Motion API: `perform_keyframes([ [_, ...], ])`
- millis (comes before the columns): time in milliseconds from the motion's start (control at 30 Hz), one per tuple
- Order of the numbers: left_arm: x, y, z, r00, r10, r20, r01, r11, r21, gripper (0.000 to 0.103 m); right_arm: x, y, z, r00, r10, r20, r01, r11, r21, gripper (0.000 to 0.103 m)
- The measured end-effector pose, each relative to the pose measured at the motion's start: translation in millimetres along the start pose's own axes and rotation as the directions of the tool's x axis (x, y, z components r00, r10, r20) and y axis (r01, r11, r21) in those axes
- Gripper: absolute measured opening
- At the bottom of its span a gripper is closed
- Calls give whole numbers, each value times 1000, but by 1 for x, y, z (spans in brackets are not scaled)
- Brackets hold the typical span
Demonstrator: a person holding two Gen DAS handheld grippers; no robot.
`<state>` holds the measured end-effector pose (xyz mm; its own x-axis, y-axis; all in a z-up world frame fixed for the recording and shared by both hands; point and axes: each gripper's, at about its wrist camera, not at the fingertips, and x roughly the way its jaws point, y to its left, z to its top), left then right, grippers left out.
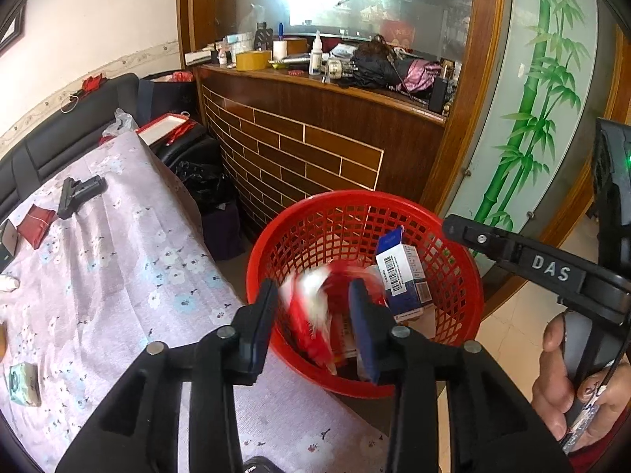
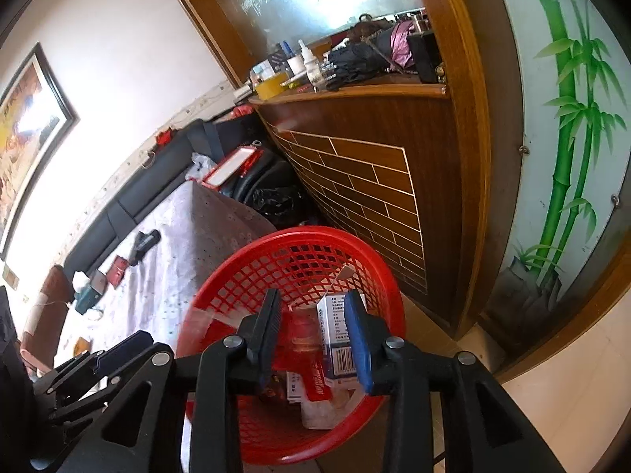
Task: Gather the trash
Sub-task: 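Carry the carton into the red basket and open the left tool while the right tool drops the wrapper, then move both open tools back over the table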
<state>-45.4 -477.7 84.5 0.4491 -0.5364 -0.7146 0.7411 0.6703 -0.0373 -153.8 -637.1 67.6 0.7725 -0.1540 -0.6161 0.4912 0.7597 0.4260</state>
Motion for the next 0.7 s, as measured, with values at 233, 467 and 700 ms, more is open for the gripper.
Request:
perform_keyframes([
  [233, -50, 27, -7, 998, 1, 61, 2, 998, -59, 46, -34, 19, -1, 999, 23, 42, -22, 999, -26, 36],
  [467, -117, 97, -28, 990, 78, 118, -57, 983, -172, 49, -52, 88, -16, 991, 132, 16, -130, 986, -107, 41],
  [700, -164, 215, -69, 969, 235, 82, -193, 917, -349, 52, -49, 180, -50, 977, 208, -53, -215, 945, -249, 46],
])
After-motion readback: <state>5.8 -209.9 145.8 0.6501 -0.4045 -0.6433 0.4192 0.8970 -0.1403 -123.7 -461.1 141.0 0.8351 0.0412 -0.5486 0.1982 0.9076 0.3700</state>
